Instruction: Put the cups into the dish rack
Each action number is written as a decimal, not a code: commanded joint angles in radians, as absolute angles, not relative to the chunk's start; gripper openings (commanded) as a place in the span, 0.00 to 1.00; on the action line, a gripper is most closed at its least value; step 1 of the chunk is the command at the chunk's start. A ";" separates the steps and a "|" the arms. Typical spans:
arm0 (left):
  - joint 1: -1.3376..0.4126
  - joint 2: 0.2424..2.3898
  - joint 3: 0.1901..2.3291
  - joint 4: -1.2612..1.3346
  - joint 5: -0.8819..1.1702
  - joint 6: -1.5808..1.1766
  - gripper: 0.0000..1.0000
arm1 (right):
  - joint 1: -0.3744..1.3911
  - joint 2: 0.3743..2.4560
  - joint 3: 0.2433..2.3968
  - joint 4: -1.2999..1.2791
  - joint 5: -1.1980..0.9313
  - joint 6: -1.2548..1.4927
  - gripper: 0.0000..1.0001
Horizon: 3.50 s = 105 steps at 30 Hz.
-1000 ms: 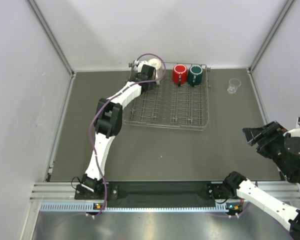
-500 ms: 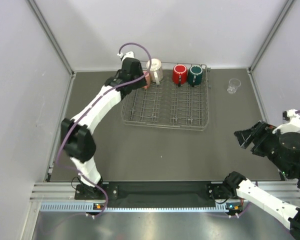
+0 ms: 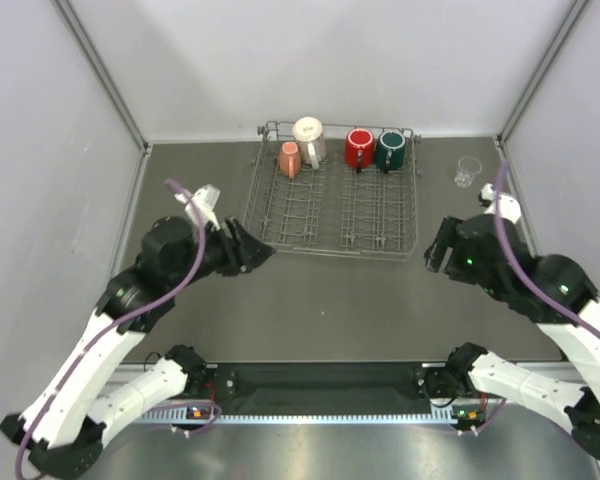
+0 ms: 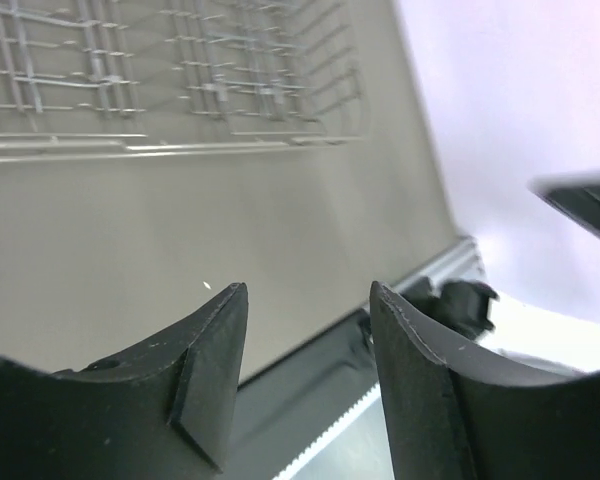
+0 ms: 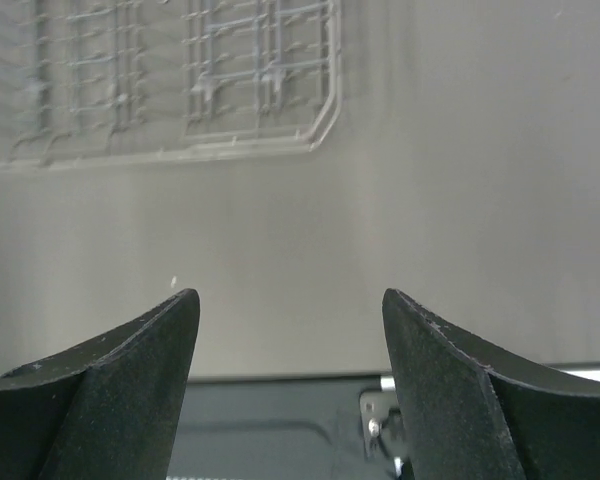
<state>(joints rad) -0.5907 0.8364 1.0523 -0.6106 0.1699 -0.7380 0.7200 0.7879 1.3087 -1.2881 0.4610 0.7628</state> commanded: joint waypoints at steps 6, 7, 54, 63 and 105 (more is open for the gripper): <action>-0.589 0.593 1.135 -0.926 0.215 -0.716 0.60 | 0.597 1.115 1.429 -1.033 0.632 0.637 0.73; -0.589 0.572 1.140 -0.946 0.213 -0.703 0.62 | 0.527 1.150 1.468 -1.019 0.596 0.608 0.73; -0.588 0.580 0.925 -0.785 0.107 -0.604 0.74 | -0.222 2.183 1.983 -0.522 0.135 0.377 0.75; -0.586 0.727 1.017 -0.732 0.104 -0.508 0.75 | -0.244 2.217 2.008 -0.517 0.121 0.393 0.70; -0.588 0.765 1.120 -0.787 0.189 -0.572 0.78 | -0.218 2.114 2.028 -0.638 -0.095 0.641 0.00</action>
<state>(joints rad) -0.5907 0.7258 1.0351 -0.7921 0.1421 -0.6022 -0.2291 2.2810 2.0613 -0.6430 -0.0021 0.5442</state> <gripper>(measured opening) 0.778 0.049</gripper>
